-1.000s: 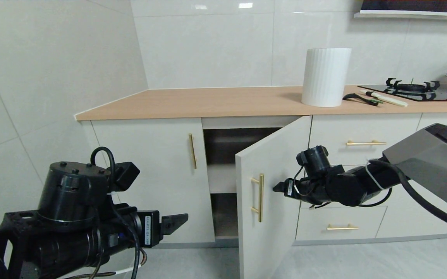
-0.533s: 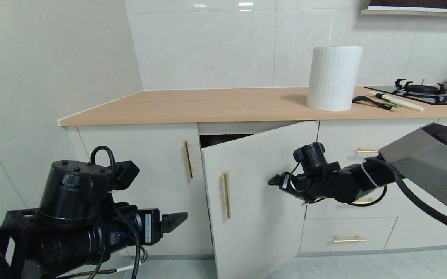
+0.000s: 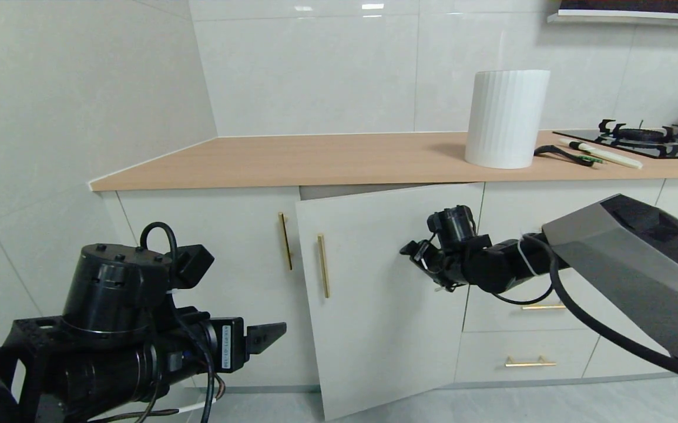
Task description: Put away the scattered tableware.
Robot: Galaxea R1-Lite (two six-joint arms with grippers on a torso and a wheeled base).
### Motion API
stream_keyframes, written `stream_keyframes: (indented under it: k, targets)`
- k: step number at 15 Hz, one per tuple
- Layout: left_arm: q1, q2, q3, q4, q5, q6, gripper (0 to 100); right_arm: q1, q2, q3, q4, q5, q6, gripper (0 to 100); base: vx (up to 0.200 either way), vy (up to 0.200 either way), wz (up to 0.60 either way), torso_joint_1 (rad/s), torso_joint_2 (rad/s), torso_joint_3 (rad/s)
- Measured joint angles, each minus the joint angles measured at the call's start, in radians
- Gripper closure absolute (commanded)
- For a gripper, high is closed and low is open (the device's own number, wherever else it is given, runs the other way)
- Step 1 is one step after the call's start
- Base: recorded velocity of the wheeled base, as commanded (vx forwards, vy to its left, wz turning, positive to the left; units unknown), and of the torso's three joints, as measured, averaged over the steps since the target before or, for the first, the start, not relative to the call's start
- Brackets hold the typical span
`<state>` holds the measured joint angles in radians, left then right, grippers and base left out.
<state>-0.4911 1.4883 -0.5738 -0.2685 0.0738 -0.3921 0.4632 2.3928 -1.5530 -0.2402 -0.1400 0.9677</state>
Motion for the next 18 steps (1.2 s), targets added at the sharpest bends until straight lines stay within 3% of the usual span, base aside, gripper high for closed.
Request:
stream_keyframes:
  k: [8, 18]
  targets:
    - [0.0, 0.012, 0.0, -0.001, 0.001, -0.005, 0, -0.04, 0.097, -0.119, 0.005, -0.093, 0.036, 0, 0.0, 0.0, 0.0, 0.0, 0.0, 0.0]
    - [0.0, 0.014, 0.0, -0.001, 0.001, -0.005, 0, -0.051, 0.108, -0.133, 0.004, -0.109, 0.037, 0, 0.0, 0.0, 0.0, 0.0, 0.0, 0.0]
